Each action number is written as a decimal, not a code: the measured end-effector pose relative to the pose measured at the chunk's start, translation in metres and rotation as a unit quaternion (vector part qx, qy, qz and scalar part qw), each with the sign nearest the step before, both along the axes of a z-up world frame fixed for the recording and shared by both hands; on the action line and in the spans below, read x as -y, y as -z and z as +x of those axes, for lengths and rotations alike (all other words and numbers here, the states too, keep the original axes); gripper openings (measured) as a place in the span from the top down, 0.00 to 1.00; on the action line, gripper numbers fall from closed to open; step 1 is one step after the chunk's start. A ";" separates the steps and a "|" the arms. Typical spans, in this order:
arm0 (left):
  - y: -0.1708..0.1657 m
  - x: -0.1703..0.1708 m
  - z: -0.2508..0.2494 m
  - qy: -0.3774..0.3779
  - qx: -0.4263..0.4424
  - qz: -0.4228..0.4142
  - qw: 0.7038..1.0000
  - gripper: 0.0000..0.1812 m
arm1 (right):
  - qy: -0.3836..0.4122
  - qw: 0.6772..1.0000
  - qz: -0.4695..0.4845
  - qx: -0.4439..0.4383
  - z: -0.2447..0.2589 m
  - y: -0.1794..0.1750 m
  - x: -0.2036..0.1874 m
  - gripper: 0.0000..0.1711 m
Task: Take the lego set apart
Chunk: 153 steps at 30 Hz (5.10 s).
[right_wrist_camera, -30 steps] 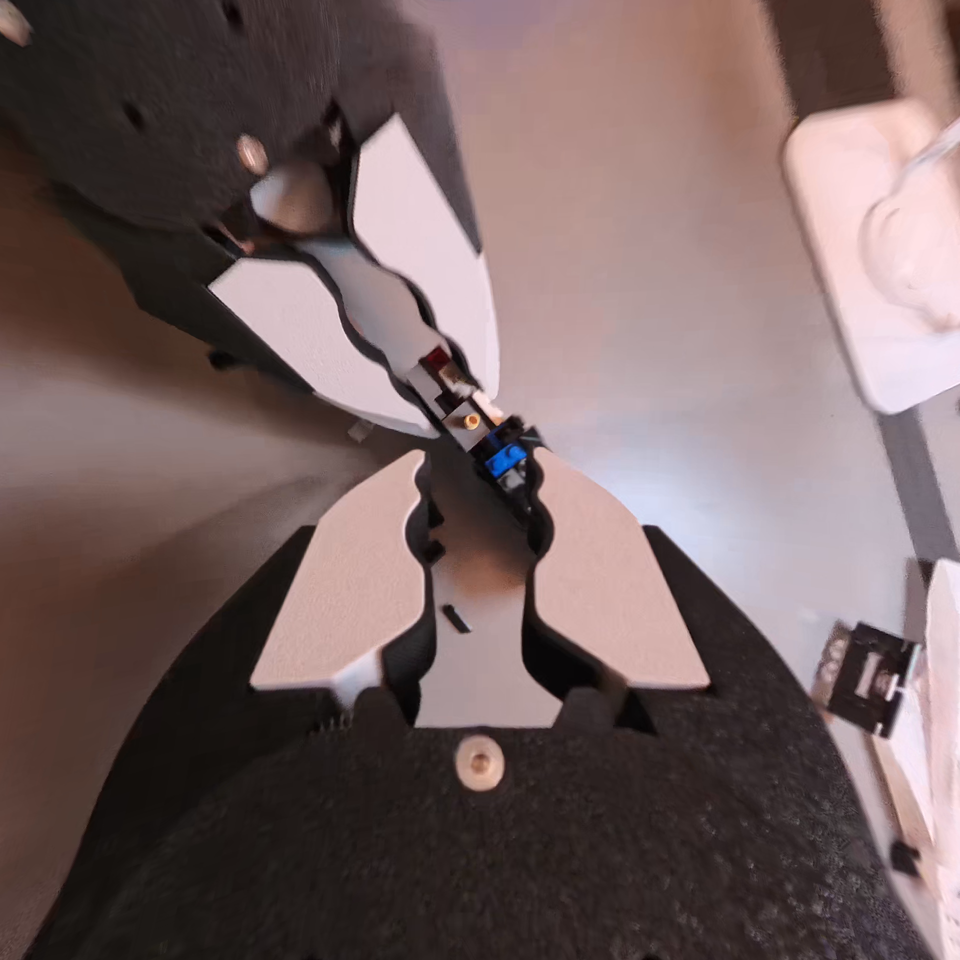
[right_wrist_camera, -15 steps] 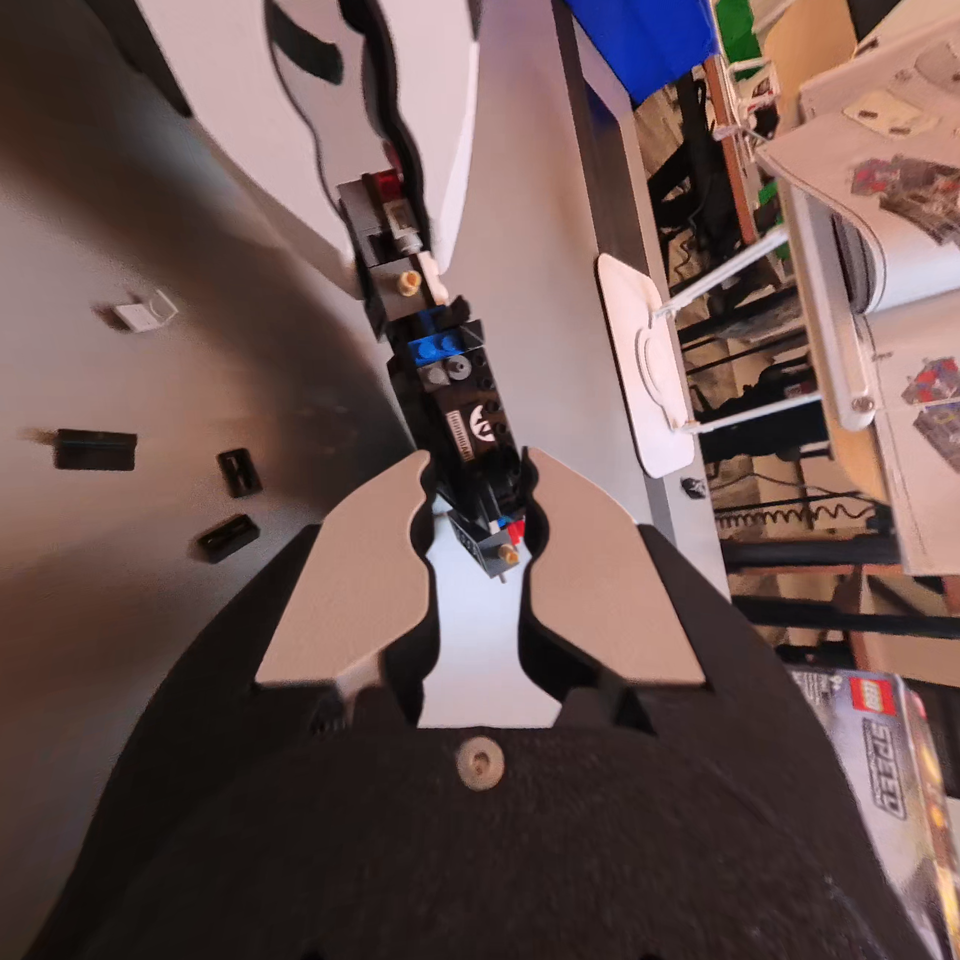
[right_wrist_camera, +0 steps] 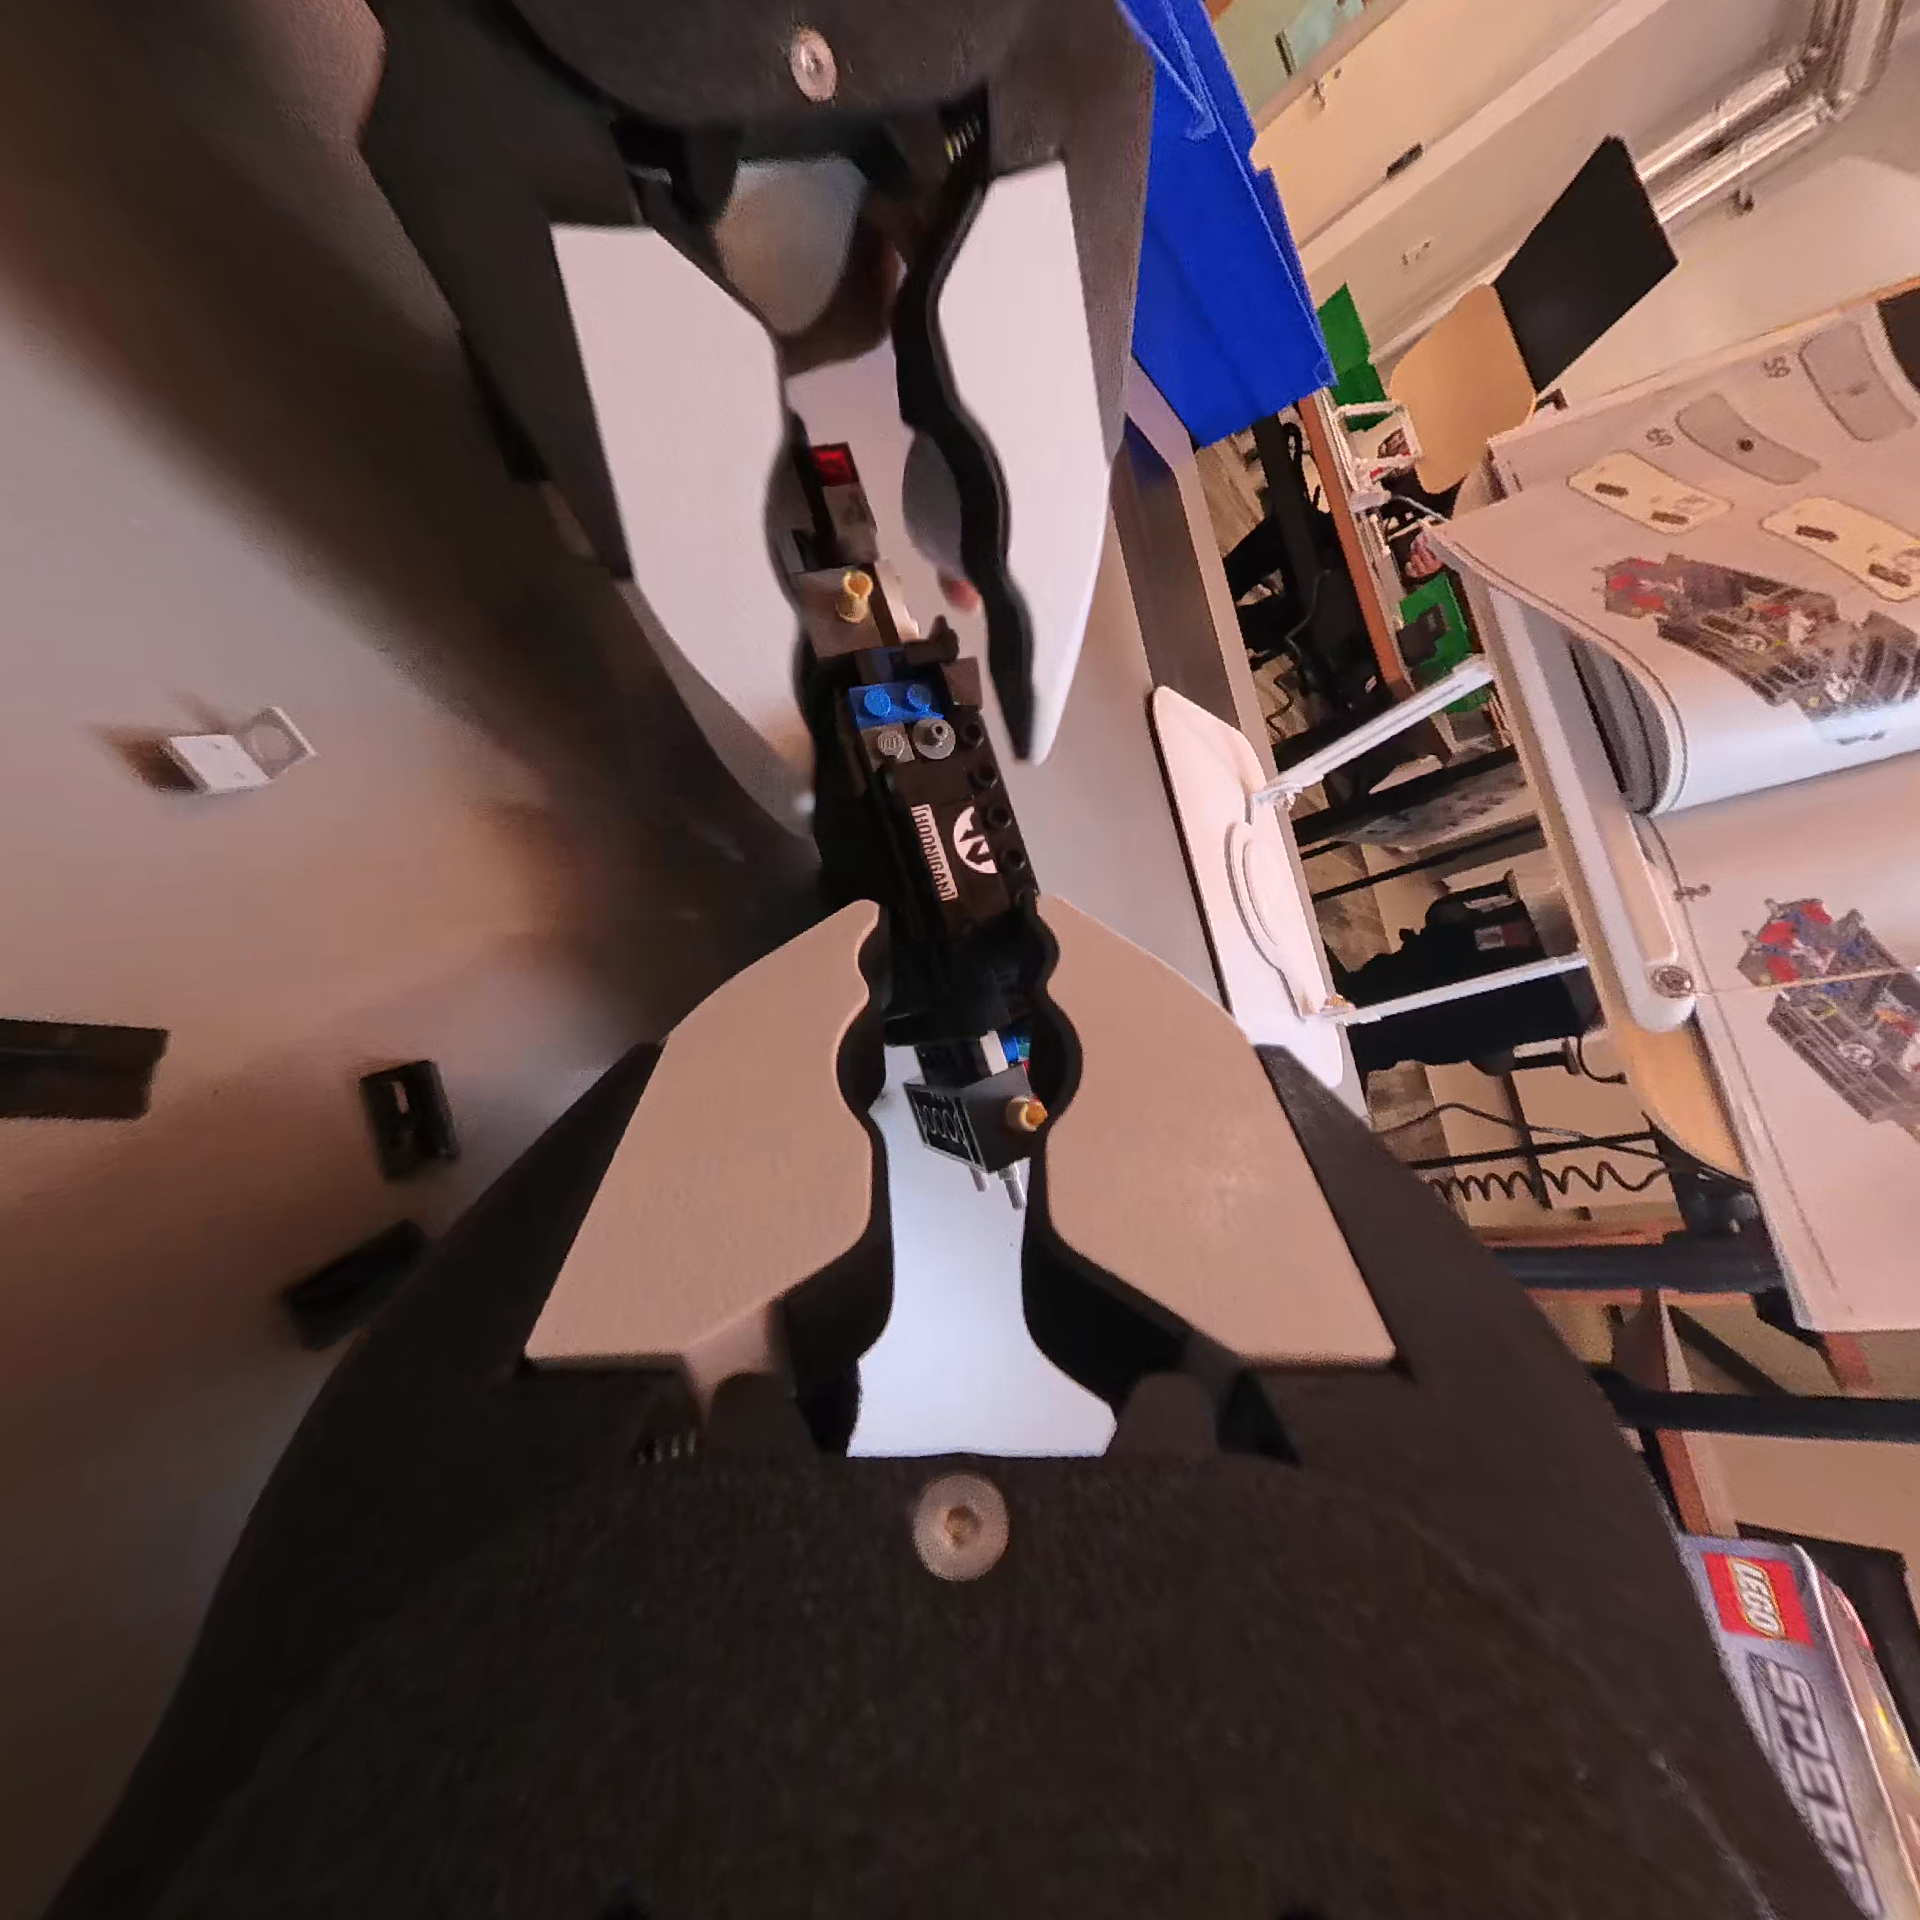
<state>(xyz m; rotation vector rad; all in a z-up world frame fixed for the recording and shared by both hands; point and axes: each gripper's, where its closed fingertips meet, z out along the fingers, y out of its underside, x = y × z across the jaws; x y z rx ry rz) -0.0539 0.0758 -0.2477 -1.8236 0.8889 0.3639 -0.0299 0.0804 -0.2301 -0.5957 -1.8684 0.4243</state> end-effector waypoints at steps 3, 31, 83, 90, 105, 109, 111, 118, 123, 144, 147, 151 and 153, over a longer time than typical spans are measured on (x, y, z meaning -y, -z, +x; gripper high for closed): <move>0.002 -0.001 0.004 0.003 -0.017 0.003 1.000 0.83 | 0.001 1.000 0.002 0.002 0.001 0.001 -0.001 0.87; 0.006 0.004 0.001 -0.031 -0.065 -0.013 0.997 0.83 | -0.011 0.954 -0.286 0.085 0.016 -0.023 0.018 0.96; 0.008 0.012 -0.001 -0.046 -0.111 -0.030 0.992 0.83 | 0.011 0.995 -0.068 0.077 0.007 -0.003 0.017 0.85; 0.007 0.014 0.000 -0.050 -0.117 -0.031 0.991 0.83 | 0.017 0.996 -0.031 0.084 0.005 0.005 0.013 0.90; 0.010 0.013 -0.001 -0.067 -0.106 -0.042 0.991 0.83 | 0.008 0.991 -0.112 0.067 0.008 -0.004 0.016 0.86; 0.009 0.013 -0.001 -0.068 -0.107 -0.039 0.991 0.83 | 0.018 0.997 -0.043 0.064 0.006 0.006 0.010 0.88; 0.009 0.013 -0.001 -0.069 -0.099 -0.039 0.992 0.83 | 0.021 0.997 -0.047 0.062 0.005 0.005 0.010 0.90; 0.010 0.012 0.003 -0.078 -0.085 -0.052 0.992 0.83 | -0.034 0.969 -0.205 0.133 0.016 0.012 0.045 1.00; 0.011 0.014 0.001 -0.076 -0.110 -0.045 0.990 0.83 | -0.002 0.980 -0.186 0.066 0.012 -0.014 0.020 0.92; 0.018 0.015 0.000 -0.115 -0.162 -0.051 0.979 0.83 | -0.030 0.935 -0.308 0.176 0.027 0.025 0.048 1.00; 0.019 0.016 -0.001 -0.111 -0.179 -0.047 0.976 0.83 | -0.038 0.936 -0.309 0.165 0.027 0.019 0.049 1.00; 0.018 0.015 -0.001 -0.106 -0.165 -0.047 0.979 0.83 | -0.037 0.945 -0.289 0.149 0.026 0.013 0.045 0.92; 0.018 0.015 0.000 -0.104 -0.161 -0.047 0.980 0.83 | -0.022 0.963 -0.245 0.113 0.020 0.007 0.039 0.89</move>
